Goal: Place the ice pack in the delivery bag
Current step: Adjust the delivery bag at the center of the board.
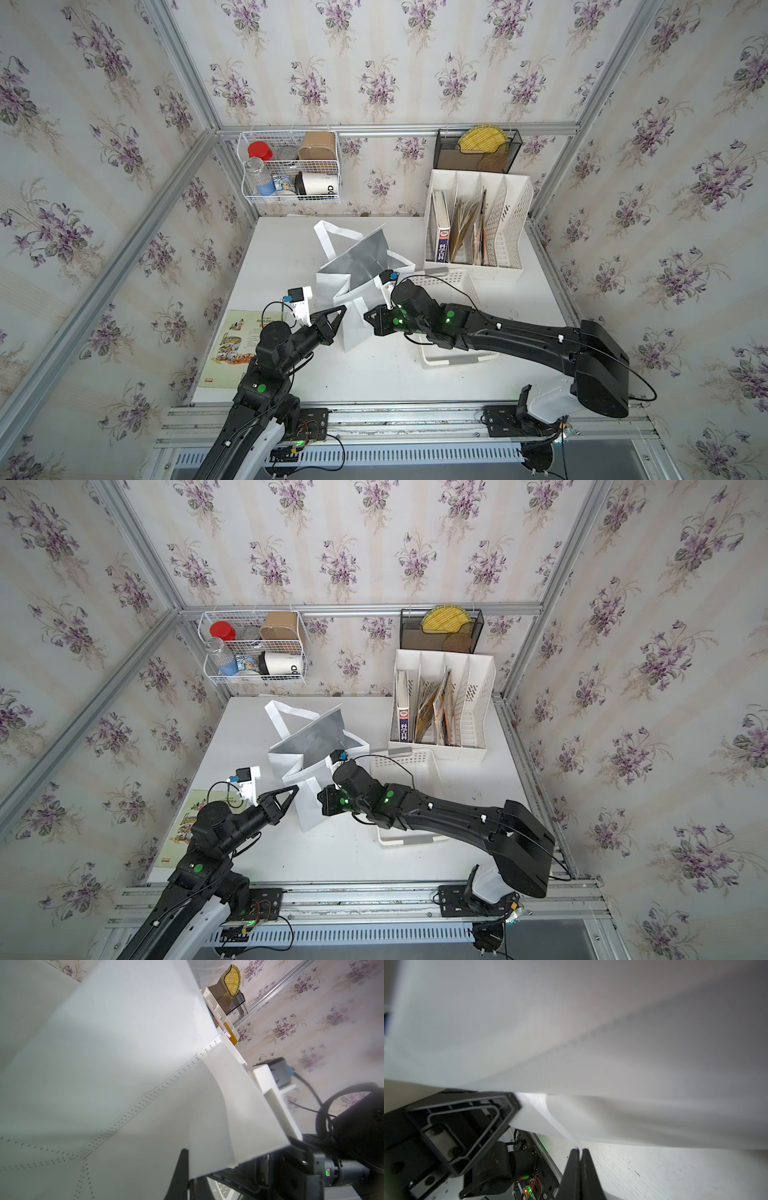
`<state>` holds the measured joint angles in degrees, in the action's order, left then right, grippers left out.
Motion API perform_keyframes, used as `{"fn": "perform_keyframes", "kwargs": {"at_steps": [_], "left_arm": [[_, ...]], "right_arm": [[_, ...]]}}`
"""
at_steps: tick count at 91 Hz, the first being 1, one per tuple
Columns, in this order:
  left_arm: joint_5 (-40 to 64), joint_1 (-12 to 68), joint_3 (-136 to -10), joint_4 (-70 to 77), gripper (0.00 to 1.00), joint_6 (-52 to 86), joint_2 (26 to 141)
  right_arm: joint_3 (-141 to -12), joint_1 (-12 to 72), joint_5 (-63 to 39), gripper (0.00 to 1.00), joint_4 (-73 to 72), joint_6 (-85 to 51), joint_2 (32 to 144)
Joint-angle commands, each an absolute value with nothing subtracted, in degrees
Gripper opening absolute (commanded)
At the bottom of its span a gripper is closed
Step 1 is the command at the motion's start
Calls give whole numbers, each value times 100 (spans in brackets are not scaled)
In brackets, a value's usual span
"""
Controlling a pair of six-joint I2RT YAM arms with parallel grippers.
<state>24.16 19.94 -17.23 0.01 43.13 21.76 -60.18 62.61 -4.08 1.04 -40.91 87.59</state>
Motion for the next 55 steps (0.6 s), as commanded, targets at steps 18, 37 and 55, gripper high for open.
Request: {"fn": "perform_keyframes", "kwargs": {"at_steps": [18, 37, 55], "left_arm": [[2454, 2004, -1775, 288, 0, 4401, 2188], [2371, 2002, -1762, 177, 0, 4377, 2163], [2329, 2007, -1715, 170, 0, 4356, 2150]], "right_arm": [[-6316, 6224, -26, 28, 307, -4045, 8632], [-6935, 6229, -5, 45, 1836, -4871, 8255], [-6983, 6226, -66, 64, 2151, -4846, 7749]]}}
